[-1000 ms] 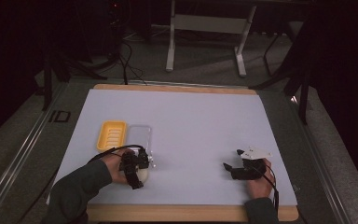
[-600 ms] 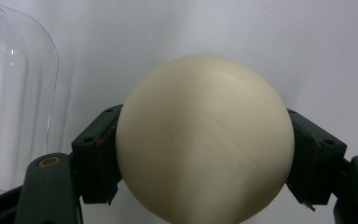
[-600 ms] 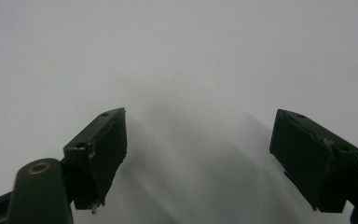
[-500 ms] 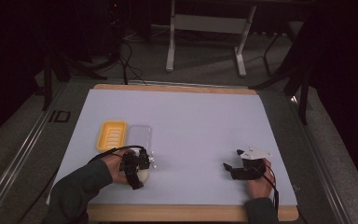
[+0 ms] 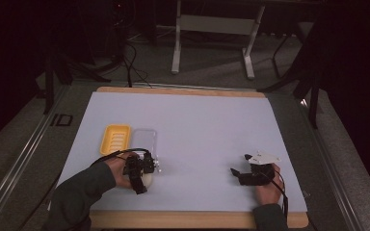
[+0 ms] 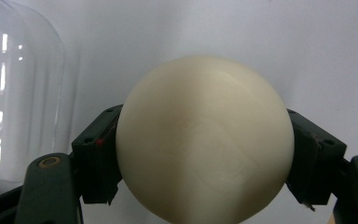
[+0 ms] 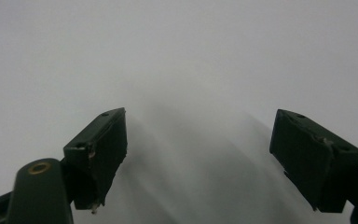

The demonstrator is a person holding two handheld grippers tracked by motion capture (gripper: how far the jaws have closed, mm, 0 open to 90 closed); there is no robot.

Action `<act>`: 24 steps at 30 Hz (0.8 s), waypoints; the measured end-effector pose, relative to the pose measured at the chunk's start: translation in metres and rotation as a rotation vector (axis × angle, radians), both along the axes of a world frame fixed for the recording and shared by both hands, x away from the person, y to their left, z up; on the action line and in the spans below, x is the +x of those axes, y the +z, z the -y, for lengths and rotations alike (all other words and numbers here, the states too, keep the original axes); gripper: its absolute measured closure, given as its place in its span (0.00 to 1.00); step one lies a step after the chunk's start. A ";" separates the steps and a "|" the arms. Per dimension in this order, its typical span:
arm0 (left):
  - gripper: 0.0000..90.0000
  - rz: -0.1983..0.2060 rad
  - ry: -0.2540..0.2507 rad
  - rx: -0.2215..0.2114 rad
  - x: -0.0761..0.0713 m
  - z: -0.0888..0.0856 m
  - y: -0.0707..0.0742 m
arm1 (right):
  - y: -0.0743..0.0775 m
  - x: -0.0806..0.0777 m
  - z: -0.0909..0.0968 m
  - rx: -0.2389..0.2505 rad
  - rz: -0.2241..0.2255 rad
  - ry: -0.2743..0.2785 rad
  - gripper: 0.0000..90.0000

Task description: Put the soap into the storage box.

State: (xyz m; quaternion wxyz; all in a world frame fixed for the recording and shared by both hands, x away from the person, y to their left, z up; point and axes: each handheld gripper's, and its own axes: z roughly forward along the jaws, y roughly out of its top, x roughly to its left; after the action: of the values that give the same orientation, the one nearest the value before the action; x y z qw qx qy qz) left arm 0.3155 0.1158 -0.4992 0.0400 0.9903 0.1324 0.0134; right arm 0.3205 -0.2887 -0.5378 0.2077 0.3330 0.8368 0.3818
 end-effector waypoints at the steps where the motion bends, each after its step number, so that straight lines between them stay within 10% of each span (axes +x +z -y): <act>1: 0.28 -0.001 -0.001 -0.005 0.001 -0.001 0.002 | 0.000 0.000 0.000 0.000 0.000 0.000 0.21; 24: 0.28 0.010 0.015 -0.008 0.006 -0.008 0.018 | 0.000 0.000 -0.001 -0.006 0.001 0.003 0.21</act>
State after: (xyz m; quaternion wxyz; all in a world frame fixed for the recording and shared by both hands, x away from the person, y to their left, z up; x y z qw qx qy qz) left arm 0.3219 0.1236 -0.4812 0.0445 0.9890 0.1398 0.0179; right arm 0.3202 -0.2881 -0.5378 0.2086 0.3312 0.8383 0.3796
